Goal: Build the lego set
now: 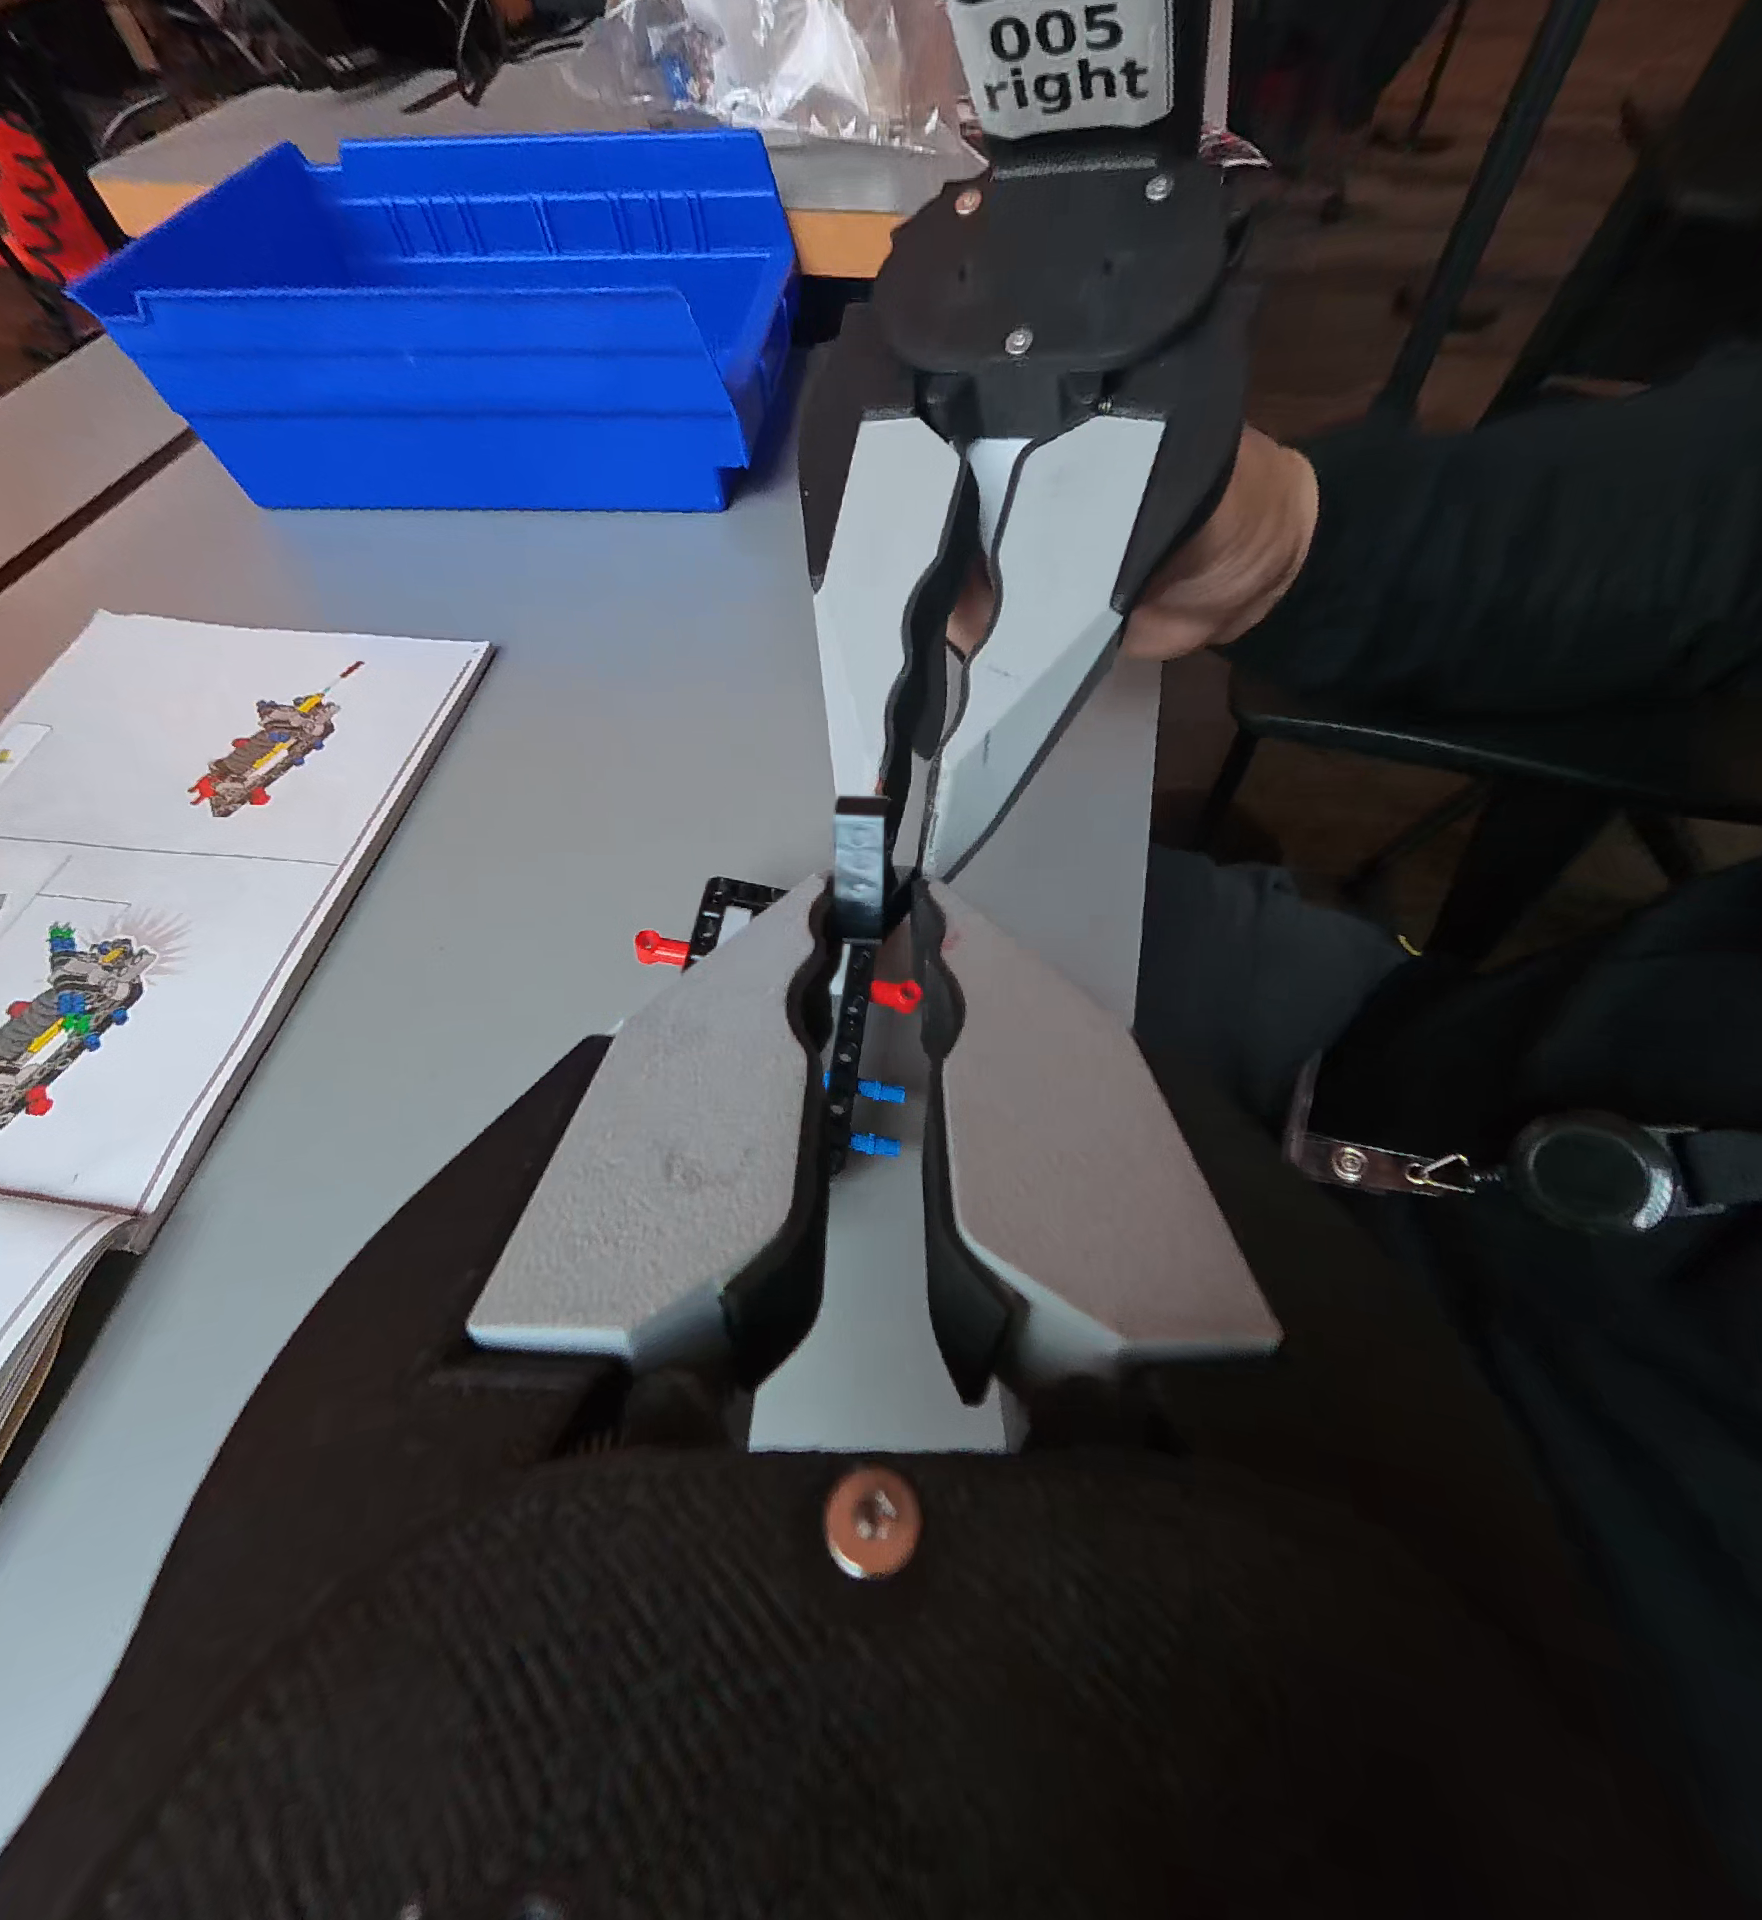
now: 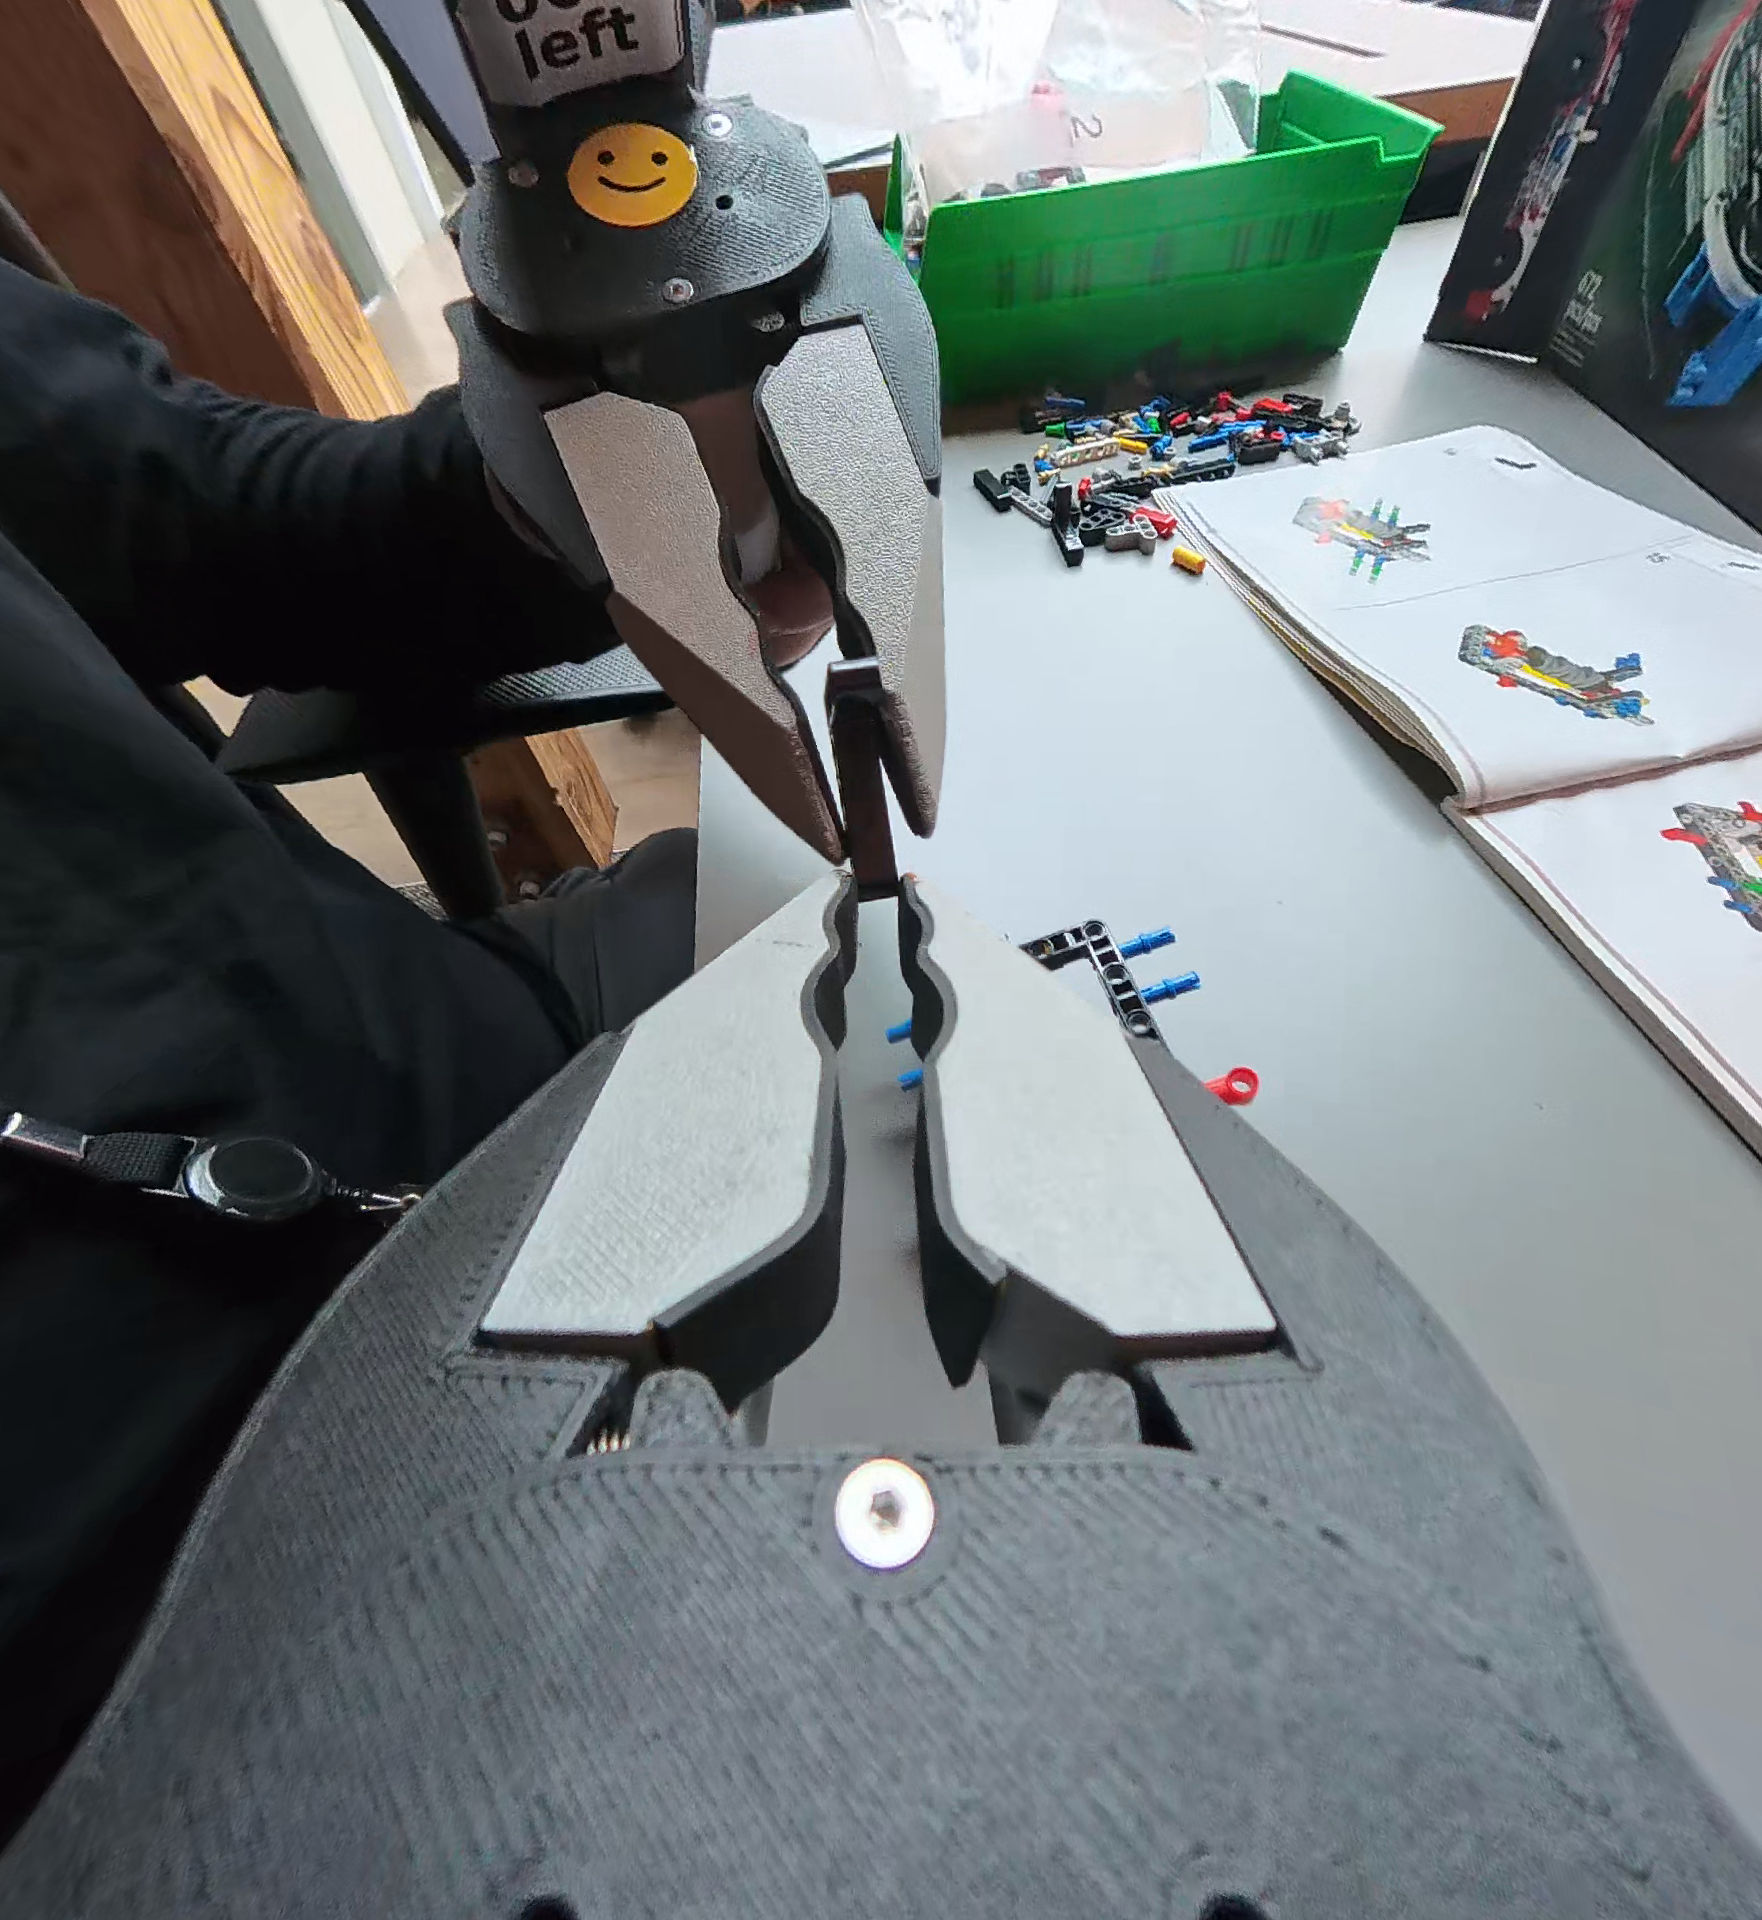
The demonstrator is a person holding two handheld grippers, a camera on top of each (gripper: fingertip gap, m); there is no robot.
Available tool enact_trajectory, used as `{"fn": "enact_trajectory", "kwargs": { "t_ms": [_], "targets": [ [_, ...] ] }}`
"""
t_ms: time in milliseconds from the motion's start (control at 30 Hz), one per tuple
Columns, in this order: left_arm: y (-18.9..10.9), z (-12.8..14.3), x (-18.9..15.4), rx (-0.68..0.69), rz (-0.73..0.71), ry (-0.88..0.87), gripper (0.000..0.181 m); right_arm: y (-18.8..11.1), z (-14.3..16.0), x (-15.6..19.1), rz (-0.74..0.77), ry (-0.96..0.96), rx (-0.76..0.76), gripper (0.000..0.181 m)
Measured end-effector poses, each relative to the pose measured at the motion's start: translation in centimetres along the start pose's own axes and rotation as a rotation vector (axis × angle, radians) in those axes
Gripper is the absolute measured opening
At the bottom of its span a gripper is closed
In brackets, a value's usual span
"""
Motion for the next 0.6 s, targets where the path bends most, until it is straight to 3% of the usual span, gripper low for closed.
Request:
{"fn": "enact_trajectory", "kwargs": {
  "t_ms": [167, 267, 500, 600],
  "targets": [
    [-1.2, 1.9, 1.3, 0.093, -0.077, -0.017, 0.015, -1.2, 0.8, -1.1, 0.097, -0.009, 0.093, 0.004],
    [-2.0, 4.8, 3.5, 0.226, -0.148, -0.103, 0.026, -3.2, 2.2, -2.6, 0.210, 0.004, 0.167, 0.004],
    [0.7, 7.5, 5.7, 0.239, 0.097, -0.456, 0.050, -6.3, 5.3, -4.3, 0.320, 0.030, 0.345, 0.004],
    [1.8, 7.2, 6.1, 0.212, 0.193, -0.537, 0.027, -7.0, 5.7, -4.4, 0.339, 0.022, 0.401, 0.004]
  ]
}}
Point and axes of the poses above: each gripper's, where its closed fingertips meet, y out along the fingers, z out of its underside, x = y × z across the jaws, the point moved 7 cm from there along -y, back along the fingers, and after that the axes turned 3 degrees about -x, right-handed, at the moved point
